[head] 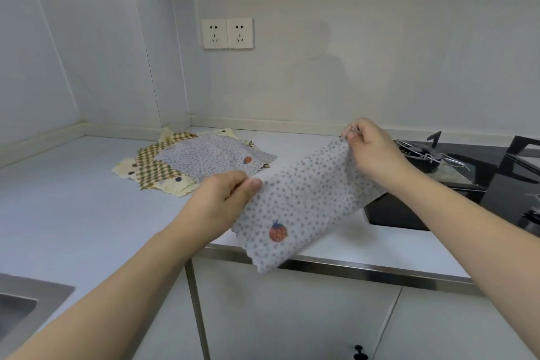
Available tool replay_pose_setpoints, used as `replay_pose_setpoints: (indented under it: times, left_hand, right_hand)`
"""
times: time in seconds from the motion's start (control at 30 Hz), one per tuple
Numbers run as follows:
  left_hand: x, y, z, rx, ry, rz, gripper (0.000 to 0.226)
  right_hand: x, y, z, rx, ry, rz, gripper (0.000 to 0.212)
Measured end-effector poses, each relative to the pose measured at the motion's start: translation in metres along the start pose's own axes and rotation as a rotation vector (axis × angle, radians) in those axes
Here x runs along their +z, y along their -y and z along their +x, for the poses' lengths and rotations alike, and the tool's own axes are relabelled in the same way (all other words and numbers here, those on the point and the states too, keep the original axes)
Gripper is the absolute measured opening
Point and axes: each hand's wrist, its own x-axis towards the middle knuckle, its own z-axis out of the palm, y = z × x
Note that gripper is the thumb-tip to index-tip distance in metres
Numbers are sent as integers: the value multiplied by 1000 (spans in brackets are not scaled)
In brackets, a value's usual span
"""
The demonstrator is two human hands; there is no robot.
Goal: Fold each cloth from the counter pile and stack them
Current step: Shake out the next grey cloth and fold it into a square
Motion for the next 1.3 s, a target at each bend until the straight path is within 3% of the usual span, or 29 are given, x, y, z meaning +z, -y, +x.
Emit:
replay_pose_setpoints:
  times: [0.07,0.17,0.27,0.37,0.43,0.57,0.8,0.9,1.13,1.27,1.3]
  left_hand:
    - [3,12,0,-43,63,32,29]
    - [10,36,-4,-102,94,259,24]
    - [17,49,-6,-95,28,485,26]
    - [22,54,-2,-96,5,512,30]
    - [23,57,2,-122,-12,527,32]
    - [18,61,5,-213,-69,558,43]
    - [8,63,6,-309,-13,352,31]
    - [9,64,6,-312,-29,363,26]
    - [10,61,7,-332,-31,335,12]
    - [8,61,7,-361,-27,283,15]
    - [8,61,7,-364,-24,277,16]
  right_hand:
    - [16,0,11,-21,1,-113,19]
    - [50,-11,19,-52,62,-389,19]
    - [90,-14,1,-108,117,-652,41]
    - [119,-16,-27,-141,375,-616,51]
    - [122,-24,-30,-48,546,-584,58]
    - [120,-36,-16,24,676,-633,64]
    - [122,-33,-9,62,623,-641,68]
    - [115,-32,-18,-37,557,-612,68]
    - [112,-40,-12,-44,715,-682,69]
    - [109,-5,-29,-214,400,-591,57]
    - [110,3,-40,-248,391,-572,56]
